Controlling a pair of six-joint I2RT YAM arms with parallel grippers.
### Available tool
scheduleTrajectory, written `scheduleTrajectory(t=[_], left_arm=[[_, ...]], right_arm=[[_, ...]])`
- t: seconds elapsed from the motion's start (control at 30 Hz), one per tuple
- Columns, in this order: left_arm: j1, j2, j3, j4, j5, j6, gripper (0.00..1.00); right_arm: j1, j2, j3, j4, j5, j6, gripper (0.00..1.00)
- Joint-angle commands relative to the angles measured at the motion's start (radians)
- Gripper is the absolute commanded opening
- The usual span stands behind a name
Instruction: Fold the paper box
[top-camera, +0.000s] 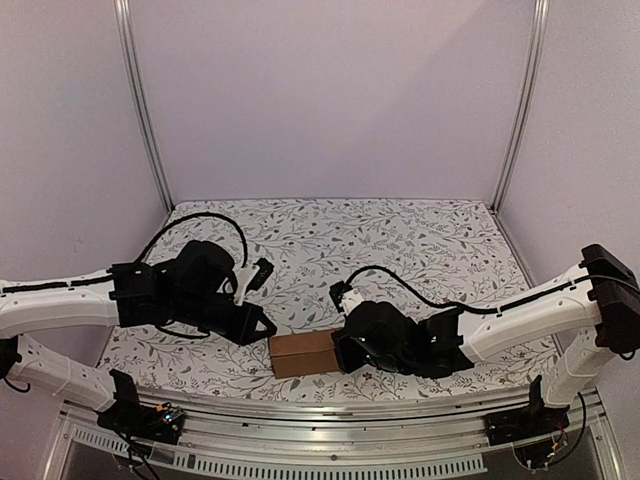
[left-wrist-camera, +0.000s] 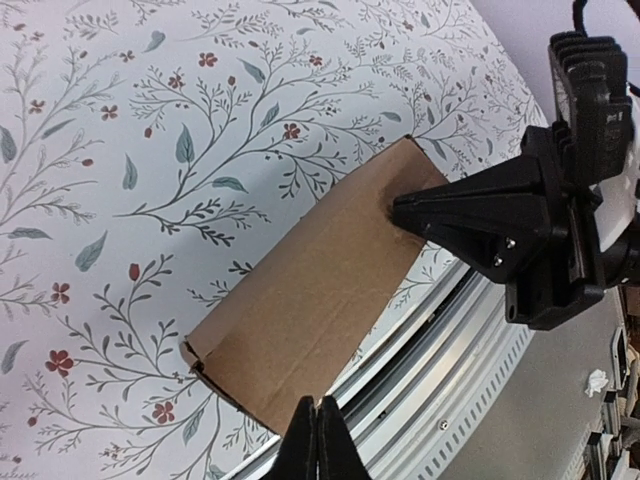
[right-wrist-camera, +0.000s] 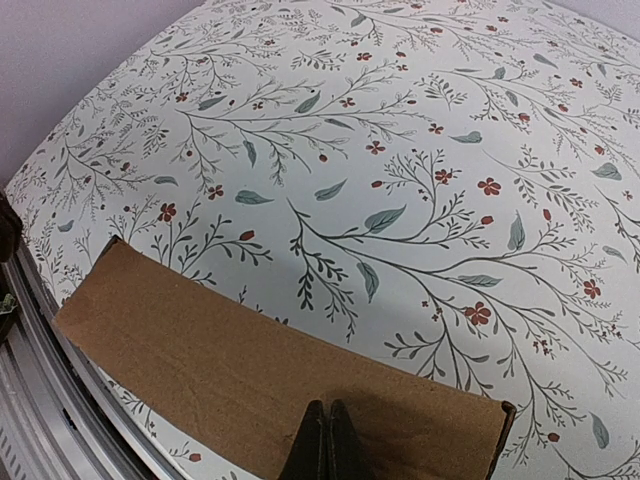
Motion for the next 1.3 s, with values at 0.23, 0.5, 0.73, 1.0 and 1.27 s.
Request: scheduleTrajectory(t=[0.23,0.5,0.73,1.0,1.27], left_arm=[[-0.007,0.055,-0.196,0.120,0.029,-0.058,0.02],[-0.008,0.067,-0.183,0.064,0.015,-0.035,0.00],[-0.005,0.017,-0.073,0.002,-0.036,0.018,0.06],[0.003,0.031,0.065,0.002,-0.051,0.088,0.17],[0.059,0.122,0.147,0.003,-0.068,0.136,0.13]], right_arm=[[-0.005,0.031,-0.029,-0.112,-0.038,0.009,0.00],[-0.004,0.026,-0.028,-0.112,-0.034,0.015,0.00],[-0.005,0.017,-0.011,-0.116,-0.016,0.001,0.00],[-0.005,-0.079,0.034,-0.169,-0.002,-0.053,0.00],[0.021,-0.208,-0.015,-0.206,-0.057,-0.086,0.00]])
